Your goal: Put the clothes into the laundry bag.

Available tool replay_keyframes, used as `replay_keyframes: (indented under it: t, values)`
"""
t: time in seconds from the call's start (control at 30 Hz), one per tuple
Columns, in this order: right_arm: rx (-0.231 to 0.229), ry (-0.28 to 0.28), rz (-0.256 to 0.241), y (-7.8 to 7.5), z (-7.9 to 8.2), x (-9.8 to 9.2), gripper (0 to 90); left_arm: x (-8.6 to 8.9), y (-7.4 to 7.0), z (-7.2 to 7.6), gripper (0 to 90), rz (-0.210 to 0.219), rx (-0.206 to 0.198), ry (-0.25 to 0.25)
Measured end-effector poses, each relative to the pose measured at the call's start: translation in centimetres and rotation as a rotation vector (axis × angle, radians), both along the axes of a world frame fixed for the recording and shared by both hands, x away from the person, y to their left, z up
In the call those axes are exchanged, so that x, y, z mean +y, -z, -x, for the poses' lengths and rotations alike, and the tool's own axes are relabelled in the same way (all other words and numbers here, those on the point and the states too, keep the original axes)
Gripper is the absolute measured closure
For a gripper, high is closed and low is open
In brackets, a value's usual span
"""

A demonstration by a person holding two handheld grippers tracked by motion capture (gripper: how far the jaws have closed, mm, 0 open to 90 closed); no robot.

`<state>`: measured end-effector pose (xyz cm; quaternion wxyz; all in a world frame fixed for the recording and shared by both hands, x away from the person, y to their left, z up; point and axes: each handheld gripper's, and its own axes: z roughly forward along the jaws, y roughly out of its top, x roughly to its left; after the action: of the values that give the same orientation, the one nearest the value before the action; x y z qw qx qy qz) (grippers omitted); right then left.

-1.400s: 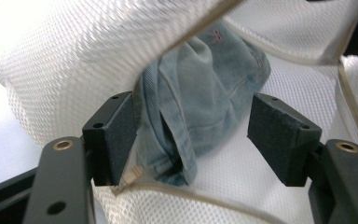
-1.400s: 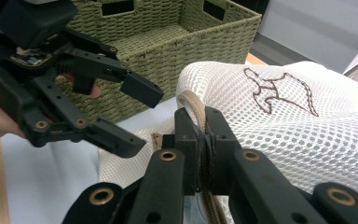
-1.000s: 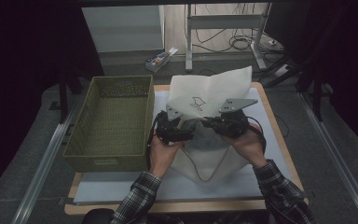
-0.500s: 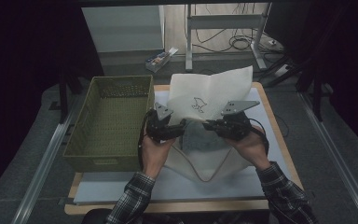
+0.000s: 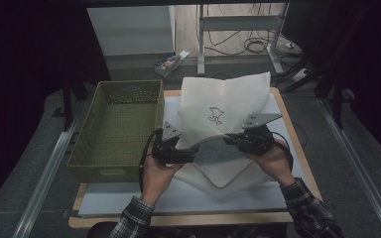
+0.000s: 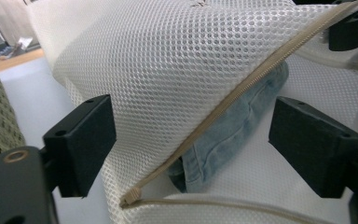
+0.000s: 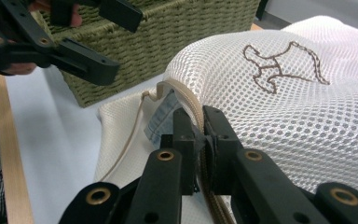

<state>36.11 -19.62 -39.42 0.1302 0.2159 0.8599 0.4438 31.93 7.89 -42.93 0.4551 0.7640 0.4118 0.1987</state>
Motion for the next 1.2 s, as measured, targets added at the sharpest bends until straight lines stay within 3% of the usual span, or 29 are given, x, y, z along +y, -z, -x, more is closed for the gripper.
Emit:
replay_keyframes:
  t: [0.43,0.83,1.2]
  values:
    - [0.011,0.015,0.013,1.5,0.4,-1.1,82.9,0.7,1.3,0.7,7.6,-0.004,0.037,0.054]
    - [0.029,0.039,0.013,2.5,0.5,-2.1,83.9,1.1,1.9,1.3,6.7,0.031,0.015,0.086]
    - [0.046,0.046,0.038,3.8,0.7,-2.5,83.4,1.0,2.9,2.2,4.7,0.022,-0.01,0.092]
